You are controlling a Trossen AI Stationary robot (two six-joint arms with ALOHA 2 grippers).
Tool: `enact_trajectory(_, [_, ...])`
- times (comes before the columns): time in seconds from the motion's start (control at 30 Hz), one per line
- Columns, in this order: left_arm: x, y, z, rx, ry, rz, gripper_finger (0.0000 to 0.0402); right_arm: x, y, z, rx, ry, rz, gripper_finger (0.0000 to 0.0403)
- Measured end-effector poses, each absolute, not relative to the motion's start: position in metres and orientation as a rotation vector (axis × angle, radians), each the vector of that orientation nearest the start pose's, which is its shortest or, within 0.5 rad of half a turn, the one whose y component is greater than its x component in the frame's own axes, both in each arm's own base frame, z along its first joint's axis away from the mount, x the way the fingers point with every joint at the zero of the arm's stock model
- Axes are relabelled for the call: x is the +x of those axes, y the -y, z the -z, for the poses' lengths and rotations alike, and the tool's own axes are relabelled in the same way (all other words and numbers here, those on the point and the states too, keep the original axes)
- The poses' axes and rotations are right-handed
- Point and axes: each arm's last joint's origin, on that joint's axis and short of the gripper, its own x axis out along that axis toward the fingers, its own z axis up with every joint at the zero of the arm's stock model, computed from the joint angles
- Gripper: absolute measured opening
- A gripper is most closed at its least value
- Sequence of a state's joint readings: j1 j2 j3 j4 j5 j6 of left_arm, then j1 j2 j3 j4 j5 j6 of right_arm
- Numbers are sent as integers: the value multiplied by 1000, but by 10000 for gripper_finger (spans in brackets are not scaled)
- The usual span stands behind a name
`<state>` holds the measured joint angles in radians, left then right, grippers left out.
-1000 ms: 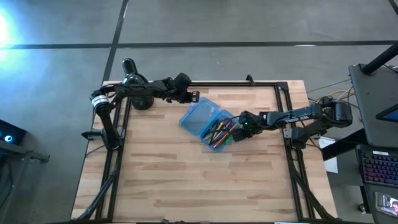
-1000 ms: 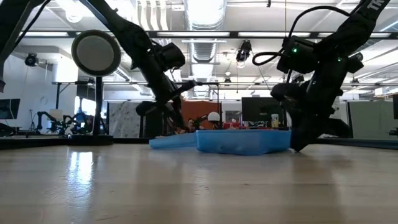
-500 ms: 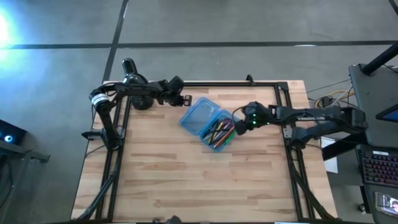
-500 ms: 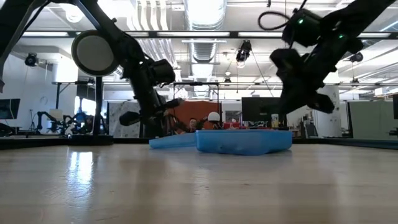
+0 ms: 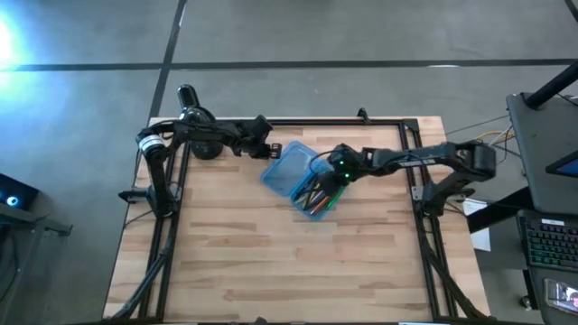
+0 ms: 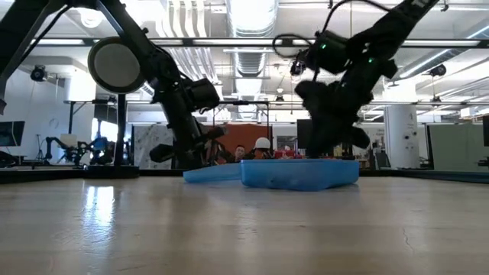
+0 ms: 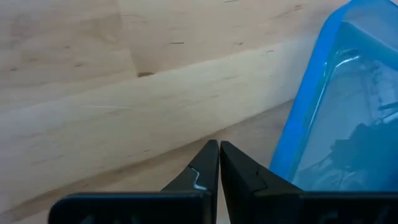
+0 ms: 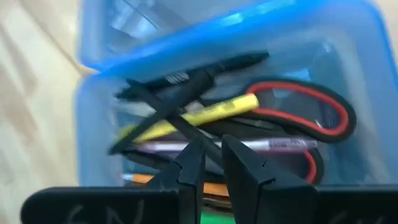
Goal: Pick & place school supplies into a supply box
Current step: Close the supply box
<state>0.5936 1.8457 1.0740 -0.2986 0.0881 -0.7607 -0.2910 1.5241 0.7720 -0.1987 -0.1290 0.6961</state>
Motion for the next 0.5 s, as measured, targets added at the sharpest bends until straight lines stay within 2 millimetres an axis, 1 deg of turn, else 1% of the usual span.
enact_trajectory(0.13, [297, -197, -145, -1047, -799, -832, 0, 278, 79, -147, 849, -917, 490, 47])
enact_trajectory(0.2, [299, -197, -146, -1058, -776, -814, 0, 279, 79, -143, 852, -931, 490, 47])
enact_trajectory(0.37, [306, -198, -151, -1106, -704, -719, 0, 278, 79, -145, 842, -931, 489, 47])
enact_trajectory(0.5, [311, -200, -162, -1126, -656, -664, 0, 277, 81, -147, 825, -925, 501, 47])
